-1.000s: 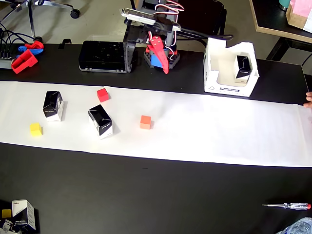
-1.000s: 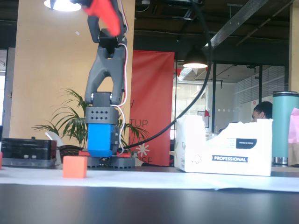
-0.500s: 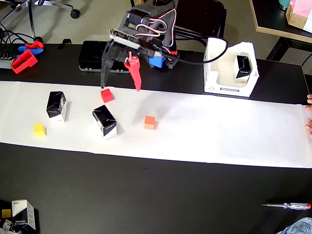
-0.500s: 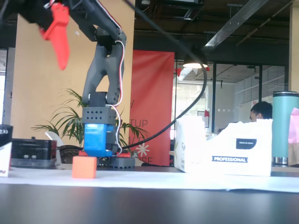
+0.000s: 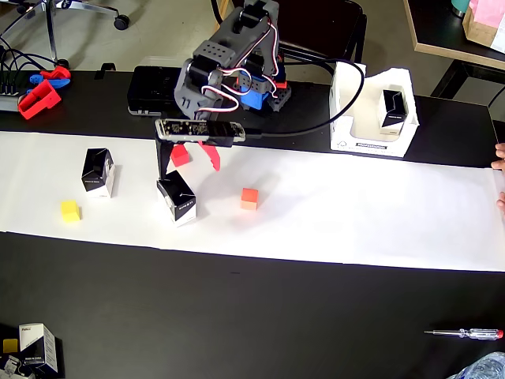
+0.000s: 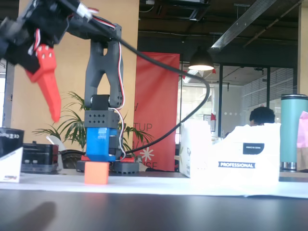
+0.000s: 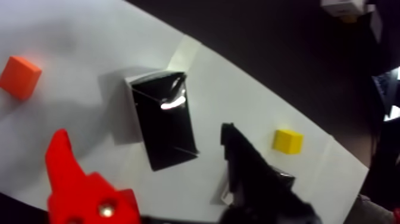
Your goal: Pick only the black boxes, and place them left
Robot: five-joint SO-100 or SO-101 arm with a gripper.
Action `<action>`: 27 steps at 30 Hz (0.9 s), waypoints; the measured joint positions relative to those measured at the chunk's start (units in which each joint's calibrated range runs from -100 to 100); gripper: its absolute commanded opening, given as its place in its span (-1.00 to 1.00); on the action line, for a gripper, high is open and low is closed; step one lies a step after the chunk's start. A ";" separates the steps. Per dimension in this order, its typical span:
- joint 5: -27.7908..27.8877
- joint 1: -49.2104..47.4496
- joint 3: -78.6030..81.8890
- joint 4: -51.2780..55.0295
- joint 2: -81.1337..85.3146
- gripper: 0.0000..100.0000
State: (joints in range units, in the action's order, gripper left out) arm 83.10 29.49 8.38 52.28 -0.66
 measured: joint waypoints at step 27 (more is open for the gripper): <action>-2.49 -2.58 -12.62 0.00 -24.36 -0.68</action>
State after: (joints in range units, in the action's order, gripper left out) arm 80.61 26.90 -4.24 52.28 -25.02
